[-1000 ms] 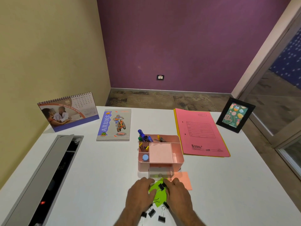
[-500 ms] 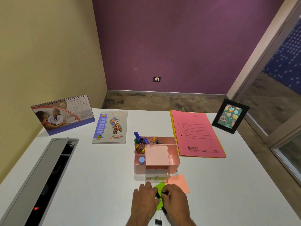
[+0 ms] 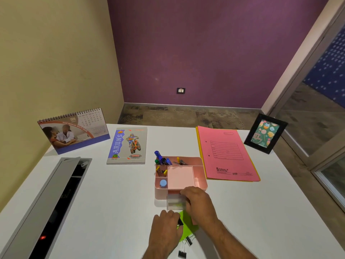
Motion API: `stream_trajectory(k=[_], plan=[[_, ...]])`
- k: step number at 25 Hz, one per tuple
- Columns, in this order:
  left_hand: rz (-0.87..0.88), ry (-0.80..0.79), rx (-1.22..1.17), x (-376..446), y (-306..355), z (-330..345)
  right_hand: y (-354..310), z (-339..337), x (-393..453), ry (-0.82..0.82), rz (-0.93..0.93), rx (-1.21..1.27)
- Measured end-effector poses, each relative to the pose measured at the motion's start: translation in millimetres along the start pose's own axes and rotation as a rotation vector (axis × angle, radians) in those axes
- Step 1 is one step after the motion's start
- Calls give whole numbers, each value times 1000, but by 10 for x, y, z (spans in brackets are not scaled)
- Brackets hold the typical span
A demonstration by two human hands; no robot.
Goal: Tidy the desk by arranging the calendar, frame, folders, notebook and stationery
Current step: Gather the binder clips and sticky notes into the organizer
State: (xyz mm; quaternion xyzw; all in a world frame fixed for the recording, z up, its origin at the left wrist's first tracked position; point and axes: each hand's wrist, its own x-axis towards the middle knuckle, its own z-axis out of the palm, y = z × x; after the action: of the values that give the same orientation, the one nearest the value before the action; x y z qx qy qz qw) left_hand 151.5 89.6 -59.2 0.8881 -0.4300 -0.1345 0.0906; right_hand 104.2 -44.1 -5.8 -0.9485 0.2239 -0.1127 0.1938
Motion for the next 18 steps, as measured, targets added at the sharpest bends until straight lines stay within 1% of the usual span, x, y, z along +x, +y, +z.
stream_trajectory(k=[2, 4, 7, 9, 10, 12, 14, 16, 18], plan=[[0, 29, -23, 0, -27, -19, 13, 24, 15, -11, -57, -49], [-3, 59, -61, 11, -41, -48, 26, 61, -17, -2, -58, -81], [-11, 146, -197, 13, -38, -102, 26, 68, -65, -9, -67, -61], [20, 223, -274, 10, -22, -149, 13, 29, -87, 48, -106, -15], [39, 272, -294, 15, -25, -157, 0, 11, -96, 98, -95, 29], [65, 388, -353, 28, -35, -194, -29, -37, -122, 172, 71, 215], [80, 474, -421, 53, -21, -266, -63, -91, -131, 183, 251, 503], [82, 543, -458, 72, 3, -364, -107, -144, -128, 150, 326, 727], [92, 593, -459, 91, 16, -427, -145, -188, -118, 86, 357, 862]])
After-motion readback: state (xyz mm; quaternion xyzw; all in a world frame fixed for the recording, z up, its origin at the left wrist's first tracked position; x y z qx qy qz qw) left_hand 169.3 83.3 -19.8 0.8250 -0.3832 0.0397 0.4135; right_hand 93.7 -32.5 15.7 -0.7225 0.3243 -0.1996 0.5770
